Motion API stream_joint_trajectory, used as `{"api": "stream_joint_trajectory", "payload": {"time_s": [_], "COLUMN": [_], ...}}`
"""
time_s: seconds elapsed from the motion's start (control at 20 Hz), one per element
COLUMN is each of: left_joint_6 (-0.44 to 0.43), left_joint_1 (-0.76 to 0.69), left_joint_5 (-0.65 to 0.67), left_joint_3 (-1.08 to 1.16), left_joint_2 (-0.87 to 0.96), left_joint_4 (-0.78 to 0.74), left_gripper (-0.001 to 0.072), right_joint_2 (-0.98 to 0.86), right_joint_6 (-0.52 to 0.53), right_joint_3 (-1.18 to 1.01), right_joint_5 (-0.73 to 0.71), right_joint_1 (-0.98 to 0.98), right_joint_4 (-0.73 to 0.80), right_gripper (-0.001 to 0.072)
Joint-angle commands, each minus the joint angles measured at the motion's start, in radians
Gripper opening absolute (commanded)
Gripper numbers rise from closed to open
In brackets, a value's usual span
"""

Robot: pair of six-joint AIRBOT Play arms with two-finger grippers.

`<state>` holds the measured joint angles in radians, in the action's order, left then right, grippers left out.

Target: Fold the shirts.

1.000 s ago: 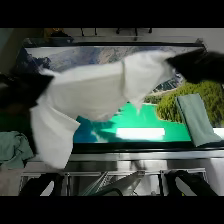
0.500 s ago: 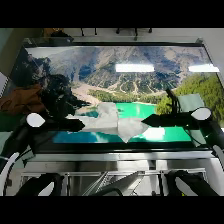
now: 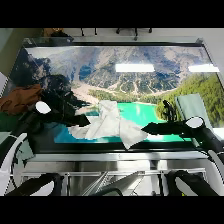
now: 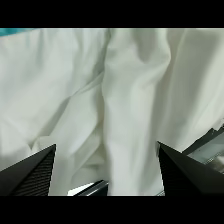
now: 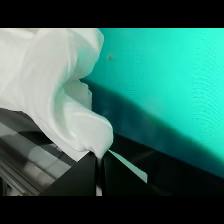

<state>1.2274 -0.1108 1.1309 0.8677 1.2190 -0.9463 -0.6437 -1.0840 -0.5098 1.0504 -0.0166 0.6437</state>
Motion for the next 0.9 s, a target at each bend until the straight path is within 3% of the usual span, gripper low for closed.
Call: {"api": "stream_joint_trajectory", "payload": {"time_s": [0.0, 0.25, 0.4, 0.6, 0.65, 0.7, 0.75, 0.85], "left_joint_6": [-0.015, -0.014, -0.015, -0.02, -0.019, -0.019, -0.023, -0.015], "left_joint_1": [0.133, 0.348, 0.324, 0.187, 0.151, 0.124, 0.109, 0.104], "left_joint_5": [0.099, -0.025, -0.058, -0.11, -0.114, -0.105, -0.085, -0.027], "left_joint_3": [0.059, -0.149, -0.255, -0.286, -0.265, -0.239, -0.212, -0.146], "left_joint_2": [-0.033, -0.135, -0.138, -0.066, -0.047, -0.033, -0.027, -0.047], "left_joint_4": [-0.006, -0.002, 0.007, 0.058, 0.058, 0.055, 0.055, 0.056], "left_gripper": [0.0703, 0.0703, 0.0703, 0.07, 0.0534, 0.0225, 0.0015, 0.0013], "right_joint_2": [0.0, 0.0, 0.0, 0.0, 0.0, 0.0, 0.0, 0.006], "right_joint_6": [0.0, 0.008, 0.014, 0.014, 0.014, 0.014, 0.014, 0.014], "right_joint_3": [0.004, 0.004, 0.004, 0.004, 0.004, 0.004, 0.004, -0.008], "right_joint_5": [0.016, 0.003, 0.0, -0.006, -0.006, -0.004, -0.003, 0.011], "right_joint_1": [-0.001, 0.0, 0.0, 0.0, 0.0, 0.0, 0.0, -0.003], "right_joint_4": [0.015, 0.014, 0.014, 0.014, 0.014, 0.014, 0.014, 0.011], "right_gripper": [0.0021, 0.0022, 0.0022, 0.0022, 0.0022, 0.0022, 0.0022, 0.0022]}}
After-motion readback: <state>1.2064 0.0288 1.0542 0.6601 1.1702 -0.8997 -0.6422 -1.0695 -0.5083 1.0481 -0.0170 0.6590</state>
